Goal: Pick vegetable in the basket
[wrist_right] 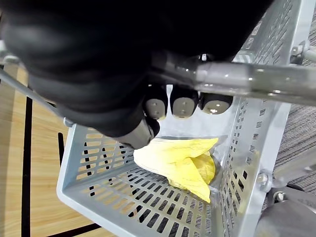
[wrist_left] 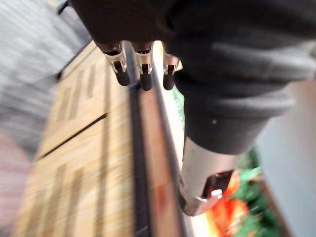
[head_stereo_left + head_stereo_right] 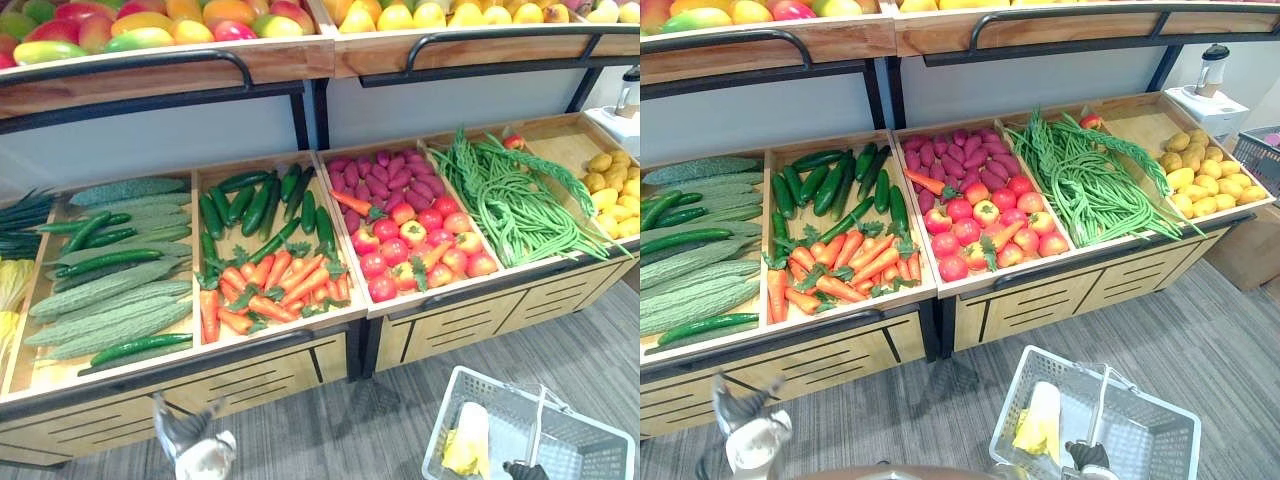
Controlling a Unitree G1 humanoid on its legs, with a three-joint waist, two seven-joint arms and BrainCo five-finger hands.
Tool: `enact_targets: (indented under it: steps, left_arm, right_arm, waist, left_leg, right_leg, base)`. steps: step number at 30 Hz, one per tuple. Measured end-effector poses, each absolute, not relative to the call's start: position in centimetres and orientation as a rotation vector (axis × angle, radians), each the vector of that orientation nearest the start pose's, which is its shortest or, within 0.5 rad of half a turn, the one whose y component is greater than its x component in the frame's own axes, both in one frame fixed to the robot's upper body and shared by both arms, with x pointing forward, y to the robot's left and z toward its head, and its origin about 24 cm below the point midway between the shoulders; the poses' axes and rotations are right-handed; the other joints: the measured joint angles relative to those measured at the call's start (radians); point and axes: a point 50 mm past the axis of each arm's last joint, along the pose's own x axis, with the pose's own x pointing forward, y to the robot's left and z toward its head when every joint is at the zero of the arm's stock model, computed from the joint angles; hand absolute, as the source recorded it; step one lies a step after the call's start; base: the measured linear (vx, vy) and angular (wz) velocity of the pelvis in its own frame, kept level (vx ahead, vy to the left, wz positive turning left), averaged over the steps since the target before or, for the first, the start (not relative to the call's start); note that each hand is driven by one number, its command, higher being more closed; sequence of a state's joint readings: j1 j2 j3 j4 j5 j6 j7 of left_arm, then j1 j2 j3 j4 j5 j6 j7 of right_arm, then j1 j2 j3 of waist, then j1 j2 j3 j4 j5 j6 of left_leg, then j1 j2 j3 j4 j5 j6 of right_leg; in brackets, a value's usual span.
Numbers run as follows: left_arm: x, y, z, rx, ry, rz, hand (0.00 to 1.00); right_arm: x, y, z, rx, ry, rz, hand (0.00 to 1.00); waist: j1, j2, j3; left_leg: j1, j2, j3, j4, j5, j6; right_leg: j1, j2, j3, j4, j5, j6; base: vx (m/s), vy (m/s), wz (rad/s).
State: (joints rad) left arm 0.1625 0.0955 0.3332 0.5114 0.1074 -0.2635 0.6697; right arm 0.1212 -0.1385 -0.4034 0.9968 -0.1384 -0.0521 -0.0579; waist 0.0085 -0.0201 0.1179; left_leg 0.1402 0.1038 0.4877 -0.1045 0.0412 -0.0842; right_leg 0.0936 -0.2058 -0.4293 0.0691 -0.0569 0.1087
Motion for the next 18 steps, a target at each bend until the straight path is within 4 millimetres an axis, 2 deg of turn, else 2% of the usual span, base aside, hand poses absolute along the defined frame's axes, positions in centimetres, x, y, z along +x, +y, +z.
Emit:
enact_targets:
  steps: [1,3,4,7,10,11,13,16,18]
  left_arm:
    - [14.9,28.2,-5.0,0.321,0.289,1.016,0.00]
    - [16.2,29.6,-1.5,0.426,0.078,1.052,0.00]
    - [16.4,29.9,-0.6,0.458,0.030,1.045,0.00]
    - [17.9,31.7,3.9,0.626,-0.188,0.978,0.00]
    - [19.7,32.8,7.1,0.742,-0.316,0.898,0.00]
    - [19.9,32.8,7.3,0.750,-0.322,0.889,0.00]
    - [21.4,32.4,8.3,0.836,-0.352,0.772,0.00]
    - [22.4,31.7,7.7,0.899,-0.321,0.650,0.00]
    - [23.6,31.0,6.7,0.960,-0.250,0.495,0.00]
  right_arm:
    - [8.1,-26.1,-14.7,-0.097,1.046,-0.448,1.00]
    - [8.1,-26.0,-14.7,-0.101,1.046,-0.440,1.00]
    - [8.1,-25.9,-14.7,-0.101,1.046,-0.439,1.00]
    - [8.3,-25.8,-14.7,-0.111,1.037,-0.422,1.00]
    - [8.6,-25.8,-14.6,-0.127,1.026,-0.391,1.00]
    - [8.6,-25.8,-14.5,-0.131,1.025,-0.387,1.00]
    - [8.8,-26.0,-14.4,-0.149,1.023,-0.364,1.00]
    - [8.8,-26.4,-14.3,-0.158,1.019,-0.355,1.00]
    - [9.0,-27.0,-14.0,-0.172,1.012,-0.349,1.00]
  waist:
    - [0.000,0.004,-0.002]
    - [-0.001,0.000,-0.001]
    - [-0.002,-0.001,-0.001]
    - [-0.001,-0.002,-0.002]
    - [-0.002,0.000,-0.003]
    - [-0.002,0.001,-0.003]
    - [-0.004,0.001,-0.003]
    - [-0.009,0.009,-0.008]
    - [-0.010,0.015,-0.006]
  left_leg:
    - [0.000,0.000,0.000,0.000,0.000,0.000]
    - [0.000,0.001,-0.006,0.000,-0.002,-0.002]
    - [0.000,0.001,-0.006,0.000,-0.002,-0.002]
    - [0.003,0.005,-0.006,0.003,-0.004,-0.005]
    - [0.009,0.010,0.000,0.004,-0.005,-0.007]
    - [0.009,0.010,0.002,0.004,-0.005,-0.007]
    - [0.020,0.015,0.021,0.004,-0.009,-0.012]
    - [0.020,0.019,0.028,0.003,-0.015,-0.017]
    - [0.016,0.022,0.048,0.003,-0.018,-0.019]
  right_leg:
    - [0.000,0.000,0.000,-0.001,0.000,0.000]
    - [0.001,0.004,0.000,-0.003,0.005,0.007]
    - [0.001,0.005,0.001,-0.005,0.005,0.007]
    - [0.013,0.013,0.003,-0.022,0.005,0.007]
    - [0.014,0.021,0.018,-0.032,0.007,0.003]
    - [0.014,0.022,0.022,-0.032,0.008,0.002]
    - [0.012,0.028,0.046,-0.034,0.009,0.001]
    - [0.001,0.032,0.057,-0.034,0.009,0.002]
    - [-0.018,0.036,0.080,-0.035,0.016,0.003]
  base:
    - [0.09,-0.006,0.00]
    - [0.10,-0.012,0.00]
    - [0.09,-0.018,-0.01]
    - [0.07,-0.021,0.00]
    - [0.03,-0.018,-0.09]
    - [0.02,-0.012,-0.19]
    - [0.00,-0.008,-0.24]
    - [-0.03,-0.008,-0.16]
    - [-0.03,0.000,-0.26]
